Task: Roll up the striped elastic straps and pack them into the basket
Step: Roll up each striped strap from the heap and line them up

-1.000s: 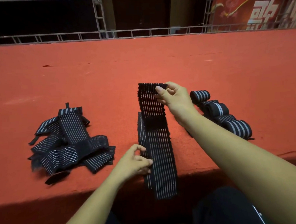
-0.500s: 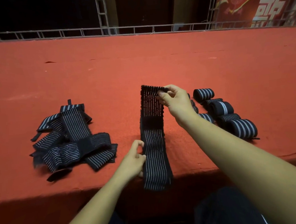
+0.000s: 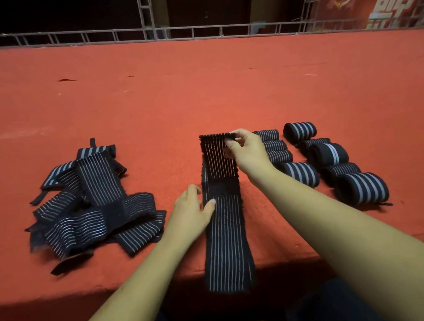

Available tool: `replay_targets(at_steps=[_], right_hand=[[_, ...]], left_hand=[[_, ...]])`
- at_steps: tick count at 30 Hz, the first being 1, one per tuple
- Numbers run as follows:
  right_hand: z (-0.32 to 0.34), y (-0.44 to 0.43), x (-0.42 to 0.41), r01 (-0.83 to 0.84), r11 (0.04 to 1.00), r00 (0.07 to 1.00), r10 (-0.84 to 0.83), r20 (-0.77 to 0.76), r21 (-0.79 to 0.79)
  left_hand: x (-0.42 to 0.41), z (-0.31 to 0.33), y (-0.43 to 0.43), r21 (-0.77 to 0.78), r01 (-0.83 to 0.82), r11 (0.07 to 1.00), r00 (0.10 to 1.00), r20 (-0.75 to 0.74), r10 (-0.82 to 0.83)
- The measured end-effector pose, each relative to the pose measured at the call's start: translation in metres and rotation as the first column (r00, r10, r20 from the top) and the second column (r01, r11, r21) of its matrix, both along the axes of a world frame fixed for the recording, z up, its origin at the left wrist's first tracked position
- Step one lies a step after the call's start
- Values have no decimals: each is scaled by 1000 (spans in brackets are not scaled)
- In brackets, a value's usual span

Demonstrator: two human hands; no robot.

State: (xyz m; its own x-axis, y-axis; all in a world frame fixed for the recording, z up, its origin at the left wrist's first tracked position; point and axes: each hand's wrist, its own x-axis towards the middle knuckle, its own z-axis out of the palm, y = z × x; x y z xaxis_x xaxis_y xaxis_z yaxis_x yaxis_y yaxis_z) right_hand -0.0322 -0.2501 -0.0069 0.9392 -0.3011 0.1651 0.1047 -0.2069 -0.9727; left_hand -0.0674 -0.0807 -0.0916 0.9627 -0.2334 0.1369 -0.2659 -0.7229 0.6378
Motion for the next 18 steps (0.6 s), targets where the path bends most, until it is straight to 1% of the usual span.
replay_targets(at_steps=[2,3,6,7,9,12,16,17,18], right_hand=[[-5,0,6,10,999,1000,-11,-16,-30],[-9,0,12,14,999,1000,-16,-26,-50],[-25,-4,39,42,994,998,-47,-48,-101],[-29,-6,49,55,992,997,-61,-52,-110],[-39,-8,70,83,987,993,-93,-76,-136],[-60,-12,103,121,976,973,-153,-173,-181],[-84,-15,133,181,923,909,-289,-300,-341],[-85,-15,136,174,909,900,-303,-314,-379],[-85,-13,138,158,909,901,-292,-320,-385]], left_hand=[[8,-2,-6,-1,3,1000,997,72,-3],[13,-6,-10,23,23,999,994,111,-26],[22,-21,-20,193,77,978,964,237,-123],[24,-25,-21,218,79,973,957,255,-135],[28,-30,-23,226,82,971,951,273,-144],[28,-31,-24,223,61,973,949,288,-125],[29,-32,-23,188,48,981,951,290,-102],[31,-34,-22,175,52,983,953,287,-101],[32,-34,-21,164,55,985,955,280,-100]])
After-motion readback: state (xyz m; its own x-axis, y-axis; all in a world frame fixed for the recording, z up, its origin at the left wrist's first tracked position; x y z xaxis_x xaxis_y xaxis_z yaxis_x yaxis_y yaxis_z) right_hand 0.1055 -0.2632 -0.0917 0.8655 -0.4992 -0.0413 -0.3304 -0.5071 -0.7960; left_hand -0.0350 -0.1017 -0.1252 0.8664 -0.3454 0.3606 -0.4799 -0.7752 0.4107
